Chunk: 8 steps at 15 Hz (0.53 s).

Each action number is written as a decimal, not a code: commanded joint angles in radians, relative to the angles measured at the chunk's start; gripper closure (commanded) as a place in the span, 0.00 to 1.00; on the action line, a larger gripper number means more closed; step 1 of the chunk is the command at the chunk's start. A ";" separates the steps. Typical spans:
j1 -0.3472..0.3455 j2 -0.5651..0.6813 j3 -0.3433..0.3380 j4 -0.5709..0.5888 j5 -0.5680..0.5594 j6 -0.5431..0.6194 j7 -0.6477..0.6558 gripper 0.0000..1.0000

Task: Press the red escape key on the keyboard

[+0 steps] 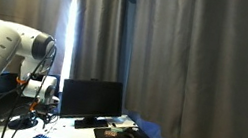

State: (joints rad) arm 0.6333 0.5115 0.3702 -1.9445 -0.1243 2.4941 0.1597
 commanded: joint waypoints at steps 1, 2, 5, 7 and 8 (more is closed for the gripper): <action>0.032 0.060 -0.015 0.064 0.004 0.031 -0.013 0.62; 0.035 0.070 -0.015 0.070 0.007 0.036 -0.013 0.68; 0.044 0.091 -0.021 0.082 0.007 0.050 -0.016 0.89; 0.043 0.100 -0.022 0.085 0.013 0.074 -0.021 0.99; 0.040 0.107 -0.018 0.087 0.018 0.093 -0.027 1.00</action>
State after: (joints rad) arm 0.6577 0.5874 0.3658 -1.8878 -0.1234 2.5454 0.1553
